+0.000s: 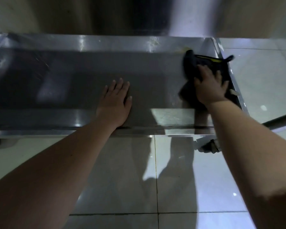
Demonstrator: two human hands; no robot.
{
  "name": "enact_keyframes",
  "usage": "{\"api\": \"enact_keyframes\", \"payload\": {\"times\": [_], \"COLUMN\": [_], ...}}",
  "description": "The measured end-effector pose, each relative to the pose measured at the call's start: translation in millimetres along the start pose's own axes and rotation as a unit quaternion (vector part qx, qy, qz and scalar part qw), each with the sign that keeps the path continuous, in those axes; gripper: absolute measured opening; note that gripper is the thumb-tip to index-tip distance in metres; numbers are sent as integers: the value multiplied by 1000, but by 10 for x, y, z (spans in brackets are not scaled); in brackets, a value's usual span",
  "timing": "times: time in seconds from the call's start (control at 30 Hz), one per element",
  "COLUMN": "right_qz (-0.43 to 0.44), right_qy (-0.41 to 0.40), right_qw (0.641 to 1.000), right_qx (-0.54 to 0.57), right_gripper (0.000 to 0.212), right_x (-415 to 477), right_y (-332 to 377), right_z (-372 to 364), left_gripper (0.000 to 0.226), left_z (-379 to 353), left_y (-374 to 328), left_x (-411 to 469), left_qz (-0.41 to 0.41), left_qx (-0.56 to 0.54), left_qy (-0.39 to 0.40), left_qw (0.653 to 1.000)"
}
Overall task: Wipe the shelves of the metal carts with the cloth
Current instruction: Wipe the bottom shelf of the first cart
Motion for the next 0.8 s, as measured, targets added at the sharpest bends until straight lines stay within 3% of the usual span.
{"api": "enact_keyframes", "payload": {"times": [0.23,0.53,0.7,0.8], "right_qz": [-53,177,236,214], "right_qy": [-17,39,47,27], "right_qw": [998,982,969,976], "right_qx": [2,-45,-49,-43], "right_gripper": [54,50,48,49], "right_x": [72,-1002,-1076,-789], "right_y": [-1,1695,1735,1357], "right_z": [24,-724,-728,-557], "left_gripper": [53,60,62,57], "left_z": [-14,28,60,73], "left_y": [-23,105,163,134], "left_x": [-25,-58,-81,-87], "left_qz": [-6,27,42,44], "left_qx": [-1,-71,-103,-105], "left_qy": [-21,-94,-109,-117], "left_qw": [1000,993,988,987]}}
Point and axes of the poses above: each hand's wrist, its own x-axis towards the middle knuckle, its own z-axis out of the back of the hand, y = z × x, the point moved 6 cm from there along x, towards the middle knuckle, and after that the axes turned 14 degrees about -z, right-handed, at the moved point
